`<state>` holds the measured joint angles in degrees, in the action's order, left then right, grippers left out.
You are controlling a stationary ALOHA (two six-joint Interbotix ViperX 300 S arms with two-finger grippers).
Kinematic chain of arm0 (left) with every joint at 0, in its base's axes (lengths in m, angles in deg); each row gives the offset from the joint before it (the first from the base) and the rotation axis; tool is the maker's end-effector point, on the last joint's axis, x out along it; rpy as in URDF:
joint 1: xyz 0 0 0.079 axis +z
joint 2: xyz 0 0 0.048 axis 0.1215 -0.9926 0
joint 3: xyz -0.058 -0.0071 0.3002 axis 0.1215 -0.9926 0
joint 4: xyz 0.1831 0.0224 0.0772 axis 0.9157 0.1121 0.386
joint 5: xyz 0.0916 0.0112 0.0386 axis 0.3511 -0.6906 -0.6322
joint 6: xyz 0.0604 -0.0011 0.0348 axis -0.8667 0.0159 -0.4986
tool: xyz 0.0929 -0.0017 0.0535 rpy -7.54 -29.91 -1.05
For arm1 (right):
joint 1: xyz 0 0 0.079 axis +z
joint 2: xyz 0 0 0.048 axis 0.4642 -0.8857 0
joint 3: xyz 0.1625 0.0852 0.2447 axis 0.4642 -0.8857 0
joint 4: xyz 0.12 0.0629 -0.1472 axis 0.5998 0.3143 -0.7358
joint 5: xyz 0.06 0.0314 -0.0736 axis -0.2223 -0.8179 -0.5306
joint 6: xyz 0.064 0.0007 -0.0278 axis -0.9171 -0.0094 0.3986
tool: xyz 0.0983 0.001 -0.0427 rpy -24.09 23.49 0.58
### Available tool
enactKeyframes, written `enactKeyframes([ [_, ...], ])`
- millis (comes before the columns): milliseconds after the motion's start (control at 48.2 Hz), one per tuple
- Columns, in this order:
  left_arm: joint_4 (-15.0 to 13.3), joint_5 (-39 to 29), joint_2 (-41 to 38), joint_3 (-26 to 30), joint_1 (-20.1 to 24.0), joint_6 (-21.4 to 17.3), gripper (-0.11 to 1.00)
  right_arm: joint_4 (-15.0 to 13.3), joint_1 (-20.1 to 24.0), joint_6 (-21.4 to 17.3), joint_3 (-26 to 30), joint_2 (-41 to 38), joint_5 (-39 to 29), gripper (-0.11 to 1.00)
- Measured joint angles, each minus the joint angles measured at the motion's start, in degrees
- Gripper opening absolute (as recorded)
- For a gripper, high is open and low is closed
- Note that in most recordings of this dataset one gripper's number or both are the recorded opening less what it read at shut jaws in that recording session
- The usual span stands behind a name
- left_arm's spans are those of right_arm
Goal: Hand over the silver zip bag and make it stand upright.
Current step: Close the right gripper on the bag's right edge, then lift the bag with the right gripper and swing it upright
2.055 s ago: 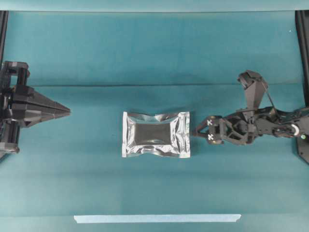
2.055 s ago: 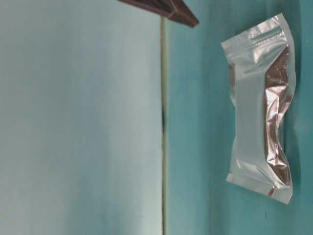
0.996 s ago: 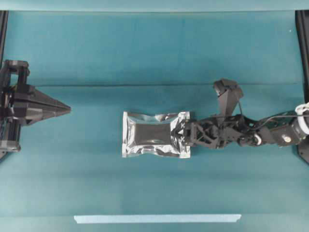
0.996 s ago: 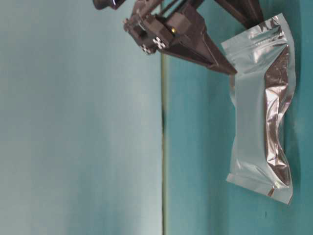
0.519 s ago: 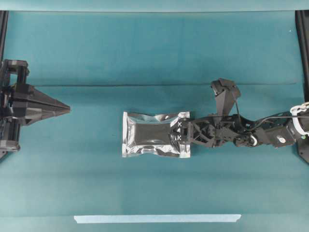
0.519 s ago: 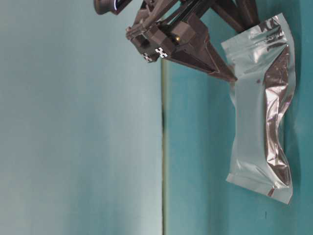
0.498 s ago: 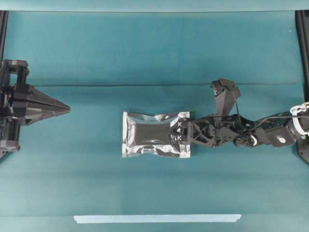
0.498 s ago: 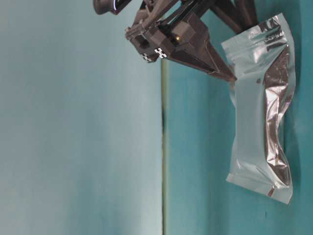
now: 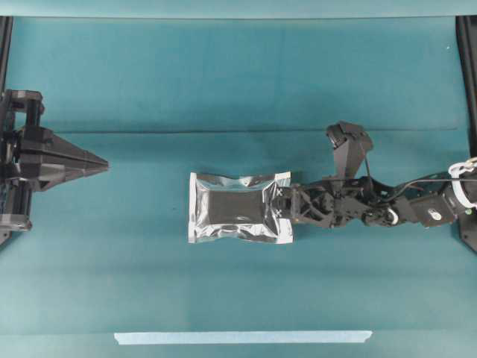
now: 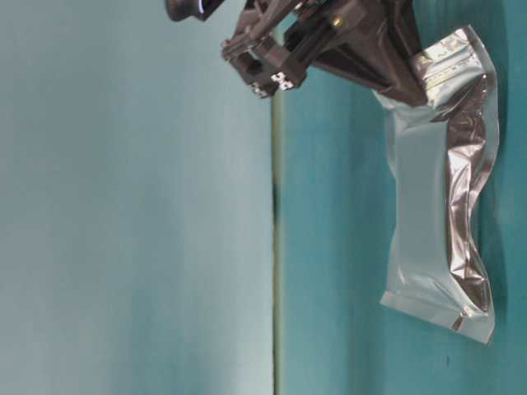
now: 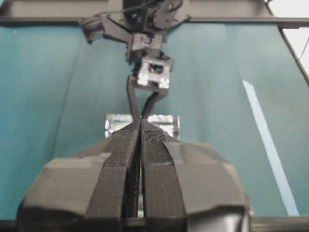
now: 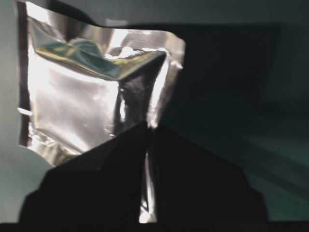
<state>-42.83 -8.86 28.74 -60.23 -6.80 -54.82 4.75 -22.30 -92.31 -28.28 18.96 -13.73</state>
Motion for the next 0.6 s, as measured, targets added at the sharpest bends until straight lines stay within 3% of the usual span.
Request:
enactKeyframes([
  [602, 0.0, -0.4, 0.0, -0.1, 0.2, 0.0, -0.01, 0.0, -0.1, 0.0, -0.4, 0.0, -0.2, 0.05],
])
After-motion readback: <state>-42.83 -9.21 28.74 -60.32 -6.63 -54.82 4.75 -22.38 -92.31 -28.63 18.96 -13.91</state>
